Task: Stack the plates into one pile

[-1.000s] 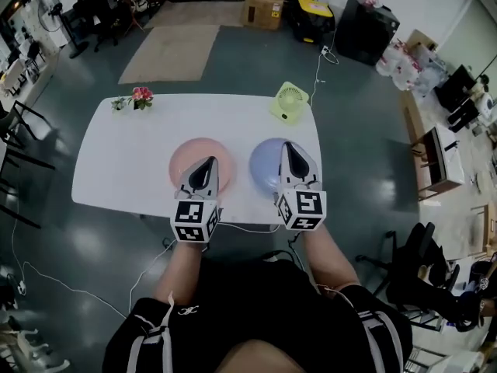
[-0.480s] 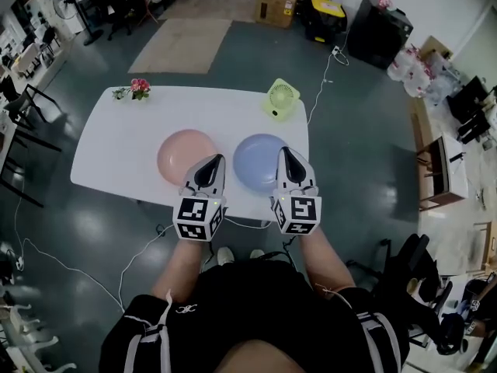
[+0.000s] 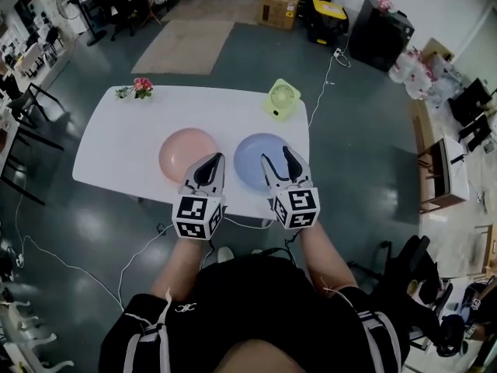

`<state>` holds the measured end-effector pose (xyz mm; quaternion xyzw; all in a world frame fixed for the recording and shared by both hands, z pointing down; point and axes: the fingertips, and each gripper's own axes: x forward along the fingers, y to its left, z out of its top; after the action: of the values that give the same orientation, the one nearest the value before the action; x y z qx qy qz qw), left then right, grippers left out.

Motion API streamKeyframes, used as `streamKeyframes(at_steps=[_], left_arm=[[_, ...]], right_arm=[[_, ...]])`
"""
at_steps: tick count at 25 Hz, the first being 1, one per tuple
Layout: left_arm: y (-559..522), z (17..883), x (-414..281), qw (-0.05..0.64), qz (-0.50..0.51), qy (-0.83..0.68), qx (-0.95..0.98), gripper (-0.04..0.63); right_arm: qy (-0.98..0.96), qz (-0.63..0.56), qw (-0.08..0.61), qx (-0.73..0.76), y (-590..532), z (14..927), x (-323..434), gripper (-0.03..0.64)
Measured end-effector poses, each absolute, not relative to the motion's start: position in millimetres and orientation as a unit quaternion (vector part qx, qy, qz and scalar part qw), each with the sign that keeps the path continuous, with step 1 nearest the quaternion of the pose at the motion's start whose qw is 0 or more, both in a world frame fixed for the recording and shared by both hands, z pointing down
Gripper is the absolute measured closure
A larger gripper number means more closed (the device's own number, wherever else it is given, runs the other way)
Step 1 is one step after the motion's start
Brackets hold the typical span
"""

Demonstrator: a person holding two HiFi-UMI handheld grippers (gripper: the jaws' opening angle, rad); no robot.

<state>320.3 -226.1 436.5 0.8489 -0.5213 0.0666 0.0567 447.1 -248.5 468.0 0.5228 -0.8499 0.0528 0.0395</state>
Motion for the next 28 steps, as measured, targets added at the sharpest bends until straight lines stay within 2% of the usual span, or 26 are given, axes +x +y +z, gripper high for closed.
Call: streamKeyframes(at_steps=[7,18,28], left_arm=[[-210,452,304,0.067,0.071,-0.539,0.837,0.584],[-181,476,263,0.085,0.079,-0.583,0.805,0.584],[-167,478,232,0.092,0.083,-0.617,0.777,0.584]], right_arm=[[-0.865,0.067,0.136,0.478,-241,544,426,0.373],[-0.858,0.085,0.346,0.37,-226,715,415,0.371],[-0.83,0.053,0.475,0.289,-225,779,417,0.371]])
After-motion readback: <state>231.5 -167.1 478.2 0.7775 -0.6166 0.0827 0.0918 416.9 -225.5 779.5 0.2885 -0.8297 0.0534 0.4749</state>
